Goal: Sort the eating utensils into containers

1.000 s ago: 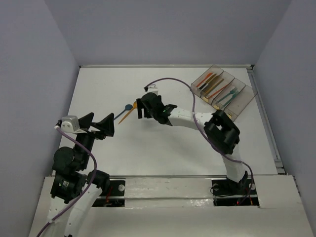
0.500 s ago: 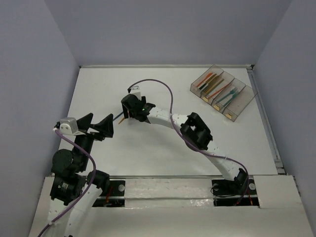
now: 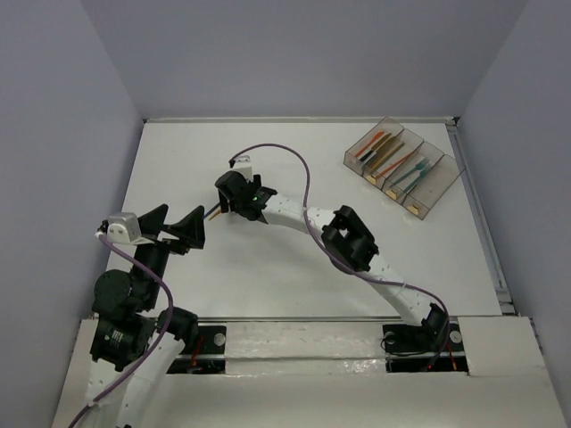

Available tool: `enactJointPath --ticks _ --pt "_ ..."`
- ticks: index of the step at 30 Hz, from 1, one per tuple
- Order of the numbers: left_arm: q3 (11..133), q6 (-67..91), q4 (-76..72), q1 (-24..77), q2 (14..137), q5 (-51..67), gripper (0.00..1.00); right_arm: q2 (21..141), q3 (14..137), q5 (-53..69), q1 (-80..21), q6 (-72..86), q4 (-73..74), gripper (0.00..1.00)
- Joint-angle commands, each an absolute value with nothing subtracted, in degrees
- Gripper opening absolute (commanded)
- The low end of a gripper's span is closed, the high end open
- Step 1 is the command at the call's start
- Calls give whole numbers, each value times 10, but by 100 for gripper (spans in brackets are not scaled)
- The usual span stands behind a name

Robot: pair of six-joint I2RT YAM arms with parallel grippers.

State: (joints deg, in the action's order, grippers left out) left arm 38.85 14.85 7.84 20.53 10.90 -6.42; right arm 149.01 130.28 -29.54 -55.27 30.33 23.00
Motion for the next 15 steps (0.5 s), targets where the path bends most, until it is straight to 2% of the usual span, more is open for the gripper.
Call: enactJointPath --ticks 1,11,15 --pt "388 144 52 207 99 -57 99 1466 1259 -266 -560 352 186 83" --pt "387 145 54 213 96 -54 99 1480 1265 -279 -560 396 176 84" --pt "388 145 54 213 93 -56 99 1493 1272 -295 -560 385 194 80"
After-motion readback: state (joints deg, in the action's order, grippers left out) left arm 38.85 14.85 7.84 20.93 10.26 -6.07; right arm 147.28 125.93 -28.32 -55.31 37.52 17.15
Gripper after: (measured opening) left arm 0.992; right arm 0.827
